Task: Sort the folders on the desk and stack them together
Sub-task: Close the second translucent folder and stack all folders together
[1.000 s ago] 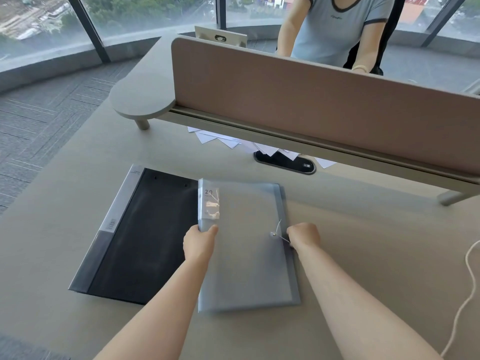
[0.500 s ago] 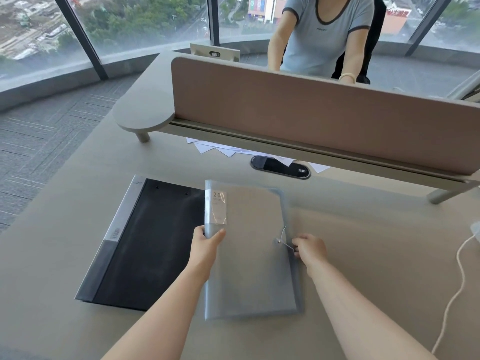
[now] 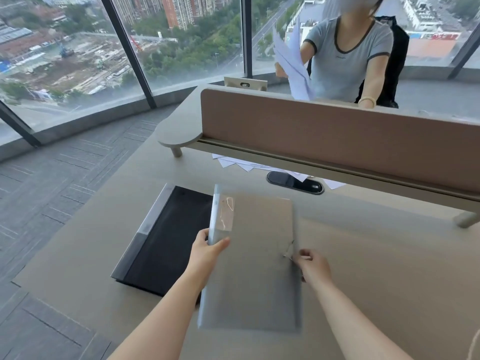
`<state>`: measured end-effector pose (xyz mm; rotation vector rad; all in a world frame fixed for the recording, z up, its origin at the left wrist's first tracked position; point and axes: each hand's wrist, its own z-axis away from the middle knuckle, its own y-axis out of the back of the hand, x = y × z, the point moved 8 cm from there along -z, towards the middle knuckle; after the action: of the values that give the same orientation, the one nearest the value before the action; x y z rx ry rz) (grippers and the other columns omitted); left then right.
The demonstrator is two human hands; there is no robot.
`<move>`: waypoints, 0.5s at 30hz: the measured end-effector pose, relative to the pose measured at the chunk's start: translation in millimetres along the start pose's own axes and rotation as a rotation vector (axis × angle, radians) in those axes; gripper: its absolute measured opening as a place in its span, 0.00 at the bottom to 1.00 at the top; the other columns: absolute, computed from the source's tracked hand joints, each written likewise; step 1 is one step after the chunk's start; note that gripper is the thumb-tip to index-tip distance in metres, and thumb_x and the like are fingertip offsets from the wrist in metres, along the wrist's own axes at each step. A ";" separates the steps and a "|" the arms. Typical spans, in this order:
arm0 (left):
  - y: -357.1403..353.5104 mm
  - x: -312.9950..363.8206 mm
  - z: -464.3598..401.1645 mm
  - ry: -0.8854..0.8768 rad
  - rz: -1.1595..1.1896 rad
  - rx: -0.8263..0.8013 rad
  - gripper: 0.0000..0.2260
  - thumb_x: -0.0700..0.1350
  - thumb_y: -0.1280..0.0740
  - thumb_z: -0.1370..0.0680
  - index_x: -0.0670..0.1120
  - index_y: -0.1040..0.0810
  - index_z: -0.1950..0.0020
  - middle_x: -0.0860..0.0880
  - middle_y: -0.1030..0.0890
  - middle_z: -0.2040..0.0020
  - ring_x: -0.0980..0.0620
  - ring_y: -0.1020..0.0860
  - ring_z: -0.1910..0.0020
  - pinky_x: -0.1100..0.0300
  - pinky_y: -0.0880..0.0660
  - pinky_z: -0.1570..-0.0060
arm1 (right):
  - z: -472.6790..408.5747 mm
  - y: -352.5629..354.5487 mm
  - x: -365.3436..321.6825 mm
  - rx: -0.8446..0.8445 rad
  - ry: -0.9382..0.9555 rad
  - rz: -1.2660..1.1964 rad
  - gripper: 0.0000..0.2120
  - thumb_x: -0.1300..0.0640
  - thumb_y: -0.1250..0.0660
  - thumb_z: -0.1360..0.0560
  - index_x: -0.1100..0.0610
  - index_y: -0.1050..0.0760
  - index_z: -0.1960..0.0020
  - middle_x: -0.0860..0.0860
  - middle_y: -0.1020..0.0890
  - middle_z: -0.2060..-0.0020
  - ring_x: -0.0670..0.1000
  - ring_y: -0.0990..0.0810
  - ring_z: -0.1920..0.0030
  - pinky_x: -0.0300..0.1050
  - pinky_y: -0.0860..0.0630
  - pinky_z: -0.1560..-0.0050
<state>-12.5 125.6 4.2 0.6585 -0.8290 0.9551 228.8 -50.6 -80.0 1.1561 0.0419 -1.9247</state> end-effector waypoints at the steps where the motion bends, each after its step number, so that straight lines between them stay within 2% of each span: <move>1: 6.4 0.8 2.7 -0.001 0.003 0.014 0.16 0.45 0.25 0.28 0.51 0.24 0.44 0.42 0.16 0.47 0.39 0.16 0.47 0.39 0.20 0.46 | 3.1 -5.1 -2.4 -0.015 0.008 -0.001 0.06 0.57 0.28 0.28 0.55 0.23 0.52 0.48 0.21 0.62 0.55 0.22 0.60 0.56 0.21 0.48; 3: 20.5 2.2 4.5 -0.007 0.001 0.036 0.15 0.44 0.25 0.27 0.50 0.24 0.43 0.42 0.16 0.47 0.39 0.16 0.49 0.40 0.19 0.48 | 9.7 -15.8 -7.9 -0.034 0.010 -0.018 0.05 0.58 0.29 0.27 0.56 0.23 0.53 0.47 0.22 0.64 0.52 0.23 0.65 0.53 0.21 0.52; 6: 42.8 9.1 0.6 -0.029 0.001 0.053 0.14 0.45 0.24 0.28 0.50 0.22 0.44 0.42 0.15 0.49 0.39 0.15 0.50 0.41 0.18 0.49 | 16.1 -34.7 -18.4 -0.044 0.017 -0.034 0.04 0.60 0.29 0.27 0.56 0.24 0.56 0.49 0.23 0.65 0.50 0.24 0.66 0.54 0.21 0.53; 10: 79.6 23.5 -21.6 -0.062 -0.014 0.066 0.10 0.47 0.25 0.26 0.49 0.19 0.47 0.42 0.14 0.51 0.39 0.15 0.51 0.41 0.18 0.49 | 18.3 -69.8 -44.5 -0.040 0.046 -0.053 0.03 0.61 0.30 0.26 0.58 0.24 0.57 0.51 0.23 0.67 0.51 0.25 0.70 0.45 0.26 0.65; 13: 108.0 29.2 -42.6 -0.089 -0.050 0.057 0.07 0.49 0.26 0.25 0.48 0.17 0.51 0.40 0.14 0.52 0.42 0.16 0.55 0.40 0.20 0.48 | 19.8 -102.0 -55.3 -0.023 0.036 -0.051 0.05 0.61 0.30 0.26 0.56 0.24 0.60 0.51 0.22 0.67 0.53 0.25 0.68 0.44 0.27 0.64; 15: 128.1 31.4 -59.7 -0.085 -0.074 0.050 0.10 0.52 0.28 0.26 0.46 0.18 0.52 0.41 0.17 0.57 0.45 0.20 0.59 0.43 0.20 0.53 | 21.6 -125.4 -60.6 -0.004 0.021 -0.038 0.06 0.61 0.30 0.27 0.55 0.25 0.62 0.50 0.22 0.67 0.54 0.25 0.66 0.45 0.27 0.62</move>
<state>-98.0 241.9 14.9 0.7721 -0.8520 0.8880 139.5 58.1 -70.5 1.1803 0.0790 -1.9451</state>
